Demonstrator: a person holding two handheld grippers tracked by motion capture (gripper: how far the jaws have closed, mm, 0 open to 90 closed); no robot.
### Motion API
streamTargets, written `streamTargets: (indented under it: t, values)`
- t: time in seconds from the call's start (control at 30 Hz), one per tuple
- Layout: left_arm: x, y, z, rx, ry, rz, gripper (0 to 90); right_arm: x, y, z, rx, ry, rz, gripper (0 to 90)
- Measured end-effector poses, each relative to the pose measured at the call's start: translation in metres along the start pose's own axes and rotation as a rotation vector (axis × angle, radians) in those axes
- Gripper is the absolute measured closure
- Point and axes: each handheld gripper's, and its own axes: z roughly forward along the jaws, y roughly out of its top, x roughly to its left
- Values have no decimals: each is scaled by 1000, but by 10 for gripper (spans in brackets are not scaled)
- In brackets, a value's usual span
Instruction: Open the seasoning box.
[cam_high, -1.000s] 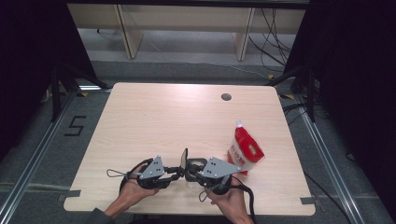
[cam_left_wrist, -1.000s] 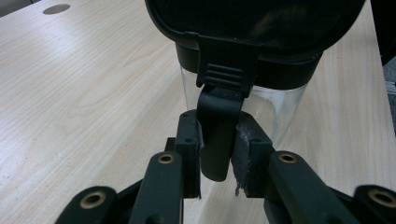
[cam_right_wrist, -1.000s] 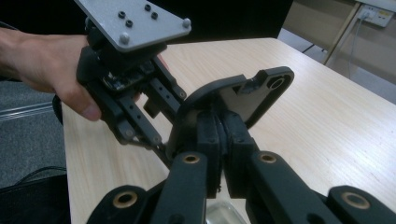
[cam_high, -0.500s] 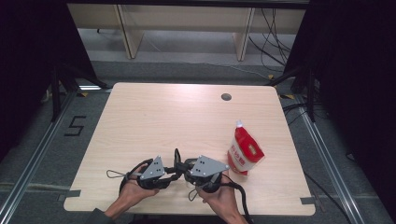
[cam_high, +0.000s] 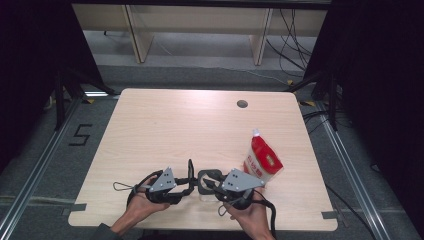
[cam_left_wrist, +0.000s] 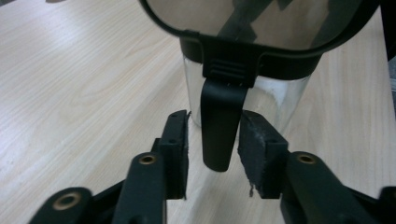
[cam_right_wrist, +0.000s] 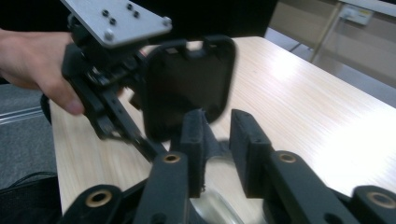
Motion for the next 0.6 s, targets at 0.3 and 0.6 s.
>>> streamTargets:
  t: [0.3,0.6]
  values:
    - [-3,-2,-10,22,10,-48,366,-6,-22,-27,10,-64,59,607]
    - [-11,-2,-20,32,28,-134,217,-11,-47,-55,39,-123,151,480]
